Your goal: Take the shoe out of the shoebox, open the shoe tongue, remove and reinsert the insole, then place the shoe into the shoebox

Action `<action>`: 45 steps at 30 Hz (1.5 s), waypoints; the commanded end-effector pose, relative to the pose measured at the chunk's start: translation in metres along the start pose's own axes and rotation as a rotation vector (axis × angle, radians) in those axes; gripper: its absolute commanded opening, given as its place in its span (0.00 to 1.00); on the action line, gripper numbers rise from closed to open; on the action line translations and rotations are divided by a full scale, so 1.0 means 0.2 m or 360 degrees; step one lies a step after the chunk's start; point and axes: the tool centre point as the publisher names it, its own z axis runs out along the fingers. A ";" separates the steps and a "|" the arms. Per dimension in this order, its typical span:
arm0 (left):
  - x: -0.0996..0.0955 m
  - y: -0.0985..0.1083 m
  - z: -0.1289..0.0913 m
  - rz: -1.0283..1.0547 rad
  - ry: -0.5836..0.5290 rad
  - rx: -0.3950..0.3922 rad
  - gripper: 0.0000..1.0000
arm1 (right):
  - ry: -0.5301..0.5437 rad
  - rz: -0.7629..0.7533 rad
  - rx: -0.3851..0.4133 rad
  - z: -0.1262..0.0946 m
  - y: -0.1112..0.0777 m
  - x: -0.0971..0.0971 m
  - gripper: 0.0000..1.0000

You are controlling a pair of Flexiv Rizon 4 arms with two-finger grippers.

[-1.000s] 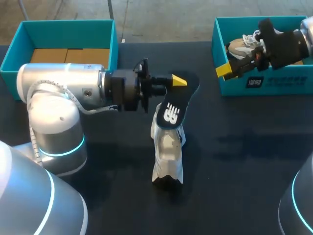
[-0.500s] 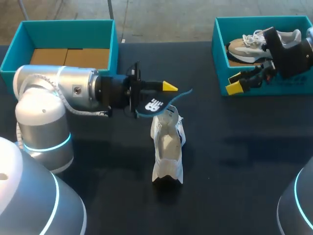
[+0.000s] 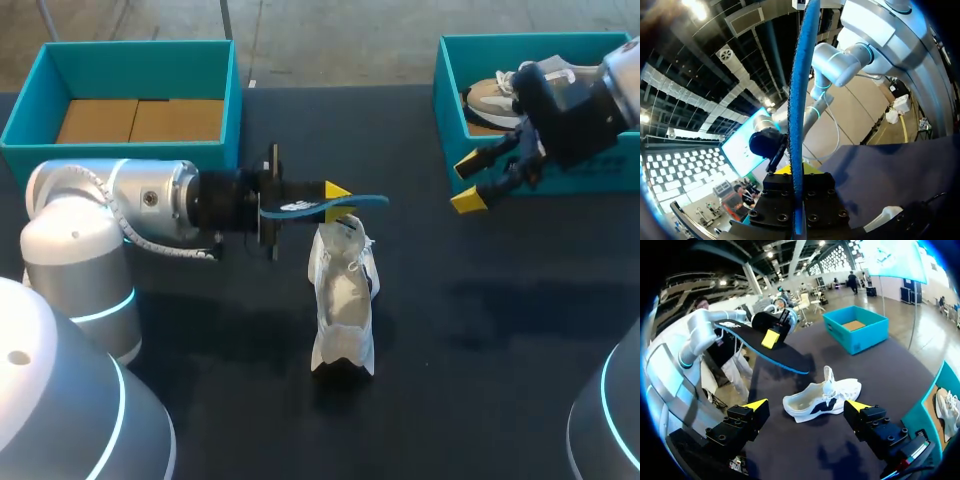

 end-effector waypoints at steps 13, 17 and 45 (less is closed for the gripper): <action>0.11 0.01 0.00 0.0027 -0.0049 -0.0005 0.00 | -0.0170 -0.0061 0.0097 0.13 -0.11 0.07 1.00; 0.11 0.01 0.00 0.0027 -0.0049 -0.0005 0.00 | -0.0170 -0.0061 0.0097 0.13 -0.11 0.07 1.00; 0.11 0.01 0.00 0.0027 -0.0049 -0.0005 0.00 | -0.0210 -0.0114 0.0142 0.14 -0.15 0.05 1.00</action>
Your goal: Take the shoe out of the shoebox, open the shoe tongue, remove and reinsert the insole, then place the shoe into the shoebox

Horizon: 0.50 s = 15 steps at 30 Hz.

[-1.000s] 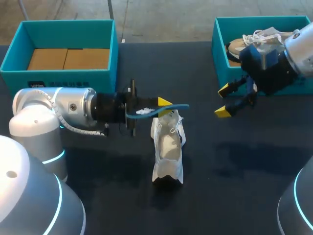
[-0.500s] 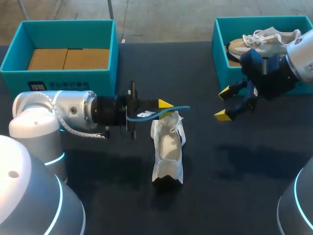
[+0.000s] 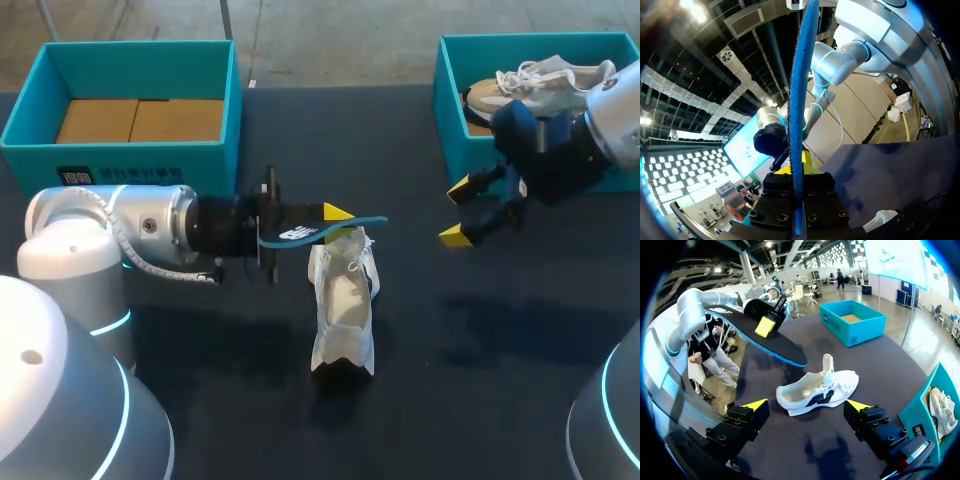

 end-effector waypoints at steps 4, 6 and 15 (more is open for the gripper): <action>0.06 0.03 0.02 -0.0022 0.0022 -0.0015 0.00 | -0.0116 -0.0141 0.0073 0.06 -0.10 -0.01 1.00; 0.09 0.04 0.02 -0.0049 0.0032 -0.0034 0.00 | -0.0179 -0.0231 0.0121 0.08 -0.12 0.00 1.00; 0.16 0.07 0.00 -0.0107 0.0016 -0.0069 0.00 | -0.0277 -0.0450 0.0220 0.15 -0.13 0.07 1.00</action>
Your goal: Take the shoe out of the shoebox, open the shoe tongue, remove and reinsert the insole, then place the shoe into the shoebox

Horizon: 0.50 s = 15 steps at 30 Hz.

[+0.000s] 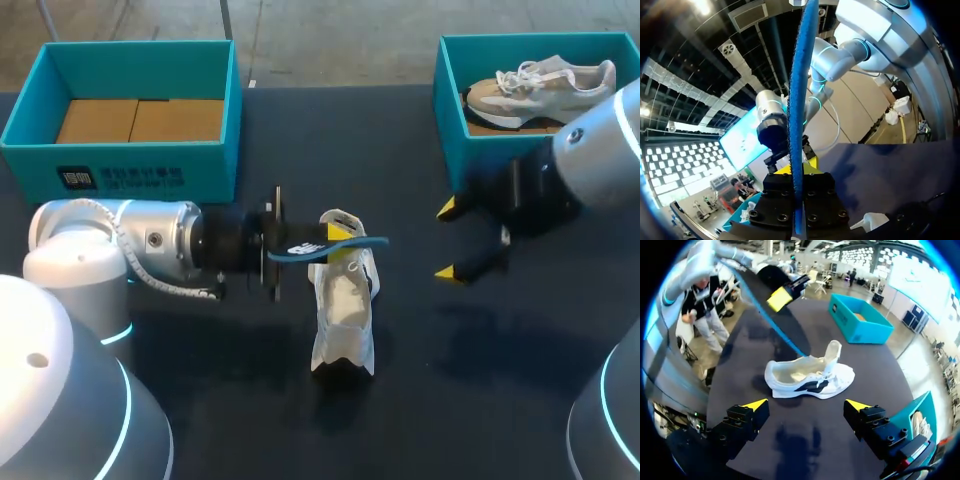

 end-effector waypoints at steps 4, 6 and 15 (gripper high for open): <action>0.09 0.02 -0.02 -0.0047 -0.0026 -0.0034 0.00 | -0.0053 0.0006 0.0011 0.00 0.01 0.03 1.00; 0.12 0.03 -0.04 -0.0064 -0.0014 -0.0050 0.00 | -0.0053 0.0006 0.0011 0.00 0.01 0.03 1.00; 0.16 0.08 -0.08 -0.0091 -0.0039 -0.0079 0.00 | -0.0077 -0.0039 0.0100 0.02 0.02 0.04 1.00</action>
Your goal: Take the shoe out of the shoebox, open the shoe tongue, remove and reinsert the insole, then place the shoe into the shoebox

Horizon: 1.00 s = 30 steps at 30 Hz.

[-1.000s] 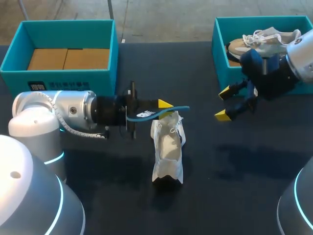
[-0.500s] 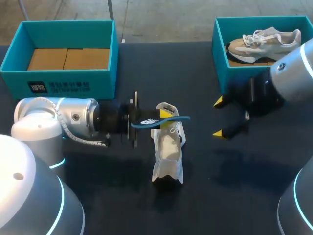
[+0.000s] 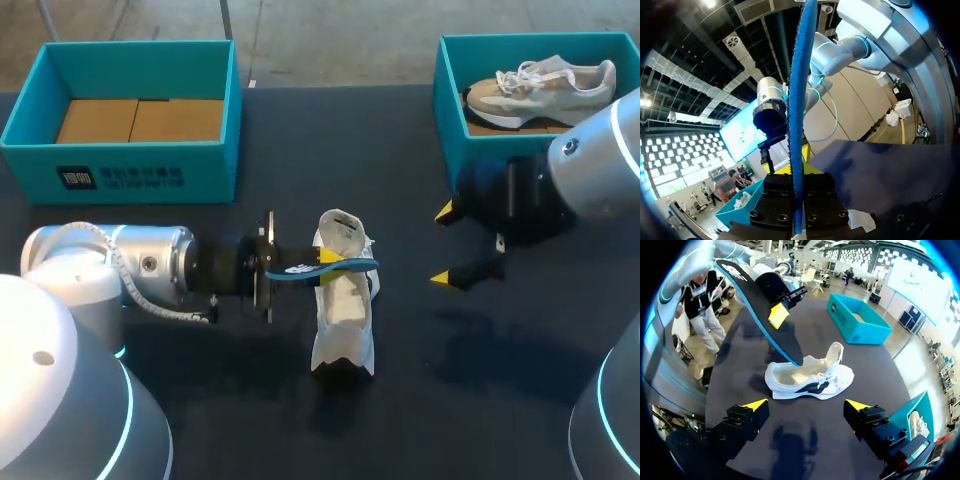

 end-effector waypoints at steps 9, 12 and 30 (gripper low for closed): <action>0.05 0.05 -0.09 -0.0034 -0.0056 -0.0059 0.00 | -0.0143 -0.0211 0.0291 0.21 -0.01 0.06 1.00; 0.07 0.06 -0.11 -0.0050 -0.0062 -0.0072 0.00 | -0.0113 -0.0232 0.0338 0.28 0.00 0.07 1.00; 0.12 0.17 -0.15 -0.0071 -0.0085 -0.0123 0.00 | -0.0112 -0.0257 0.0531 0.48 0.01 0.05 1.00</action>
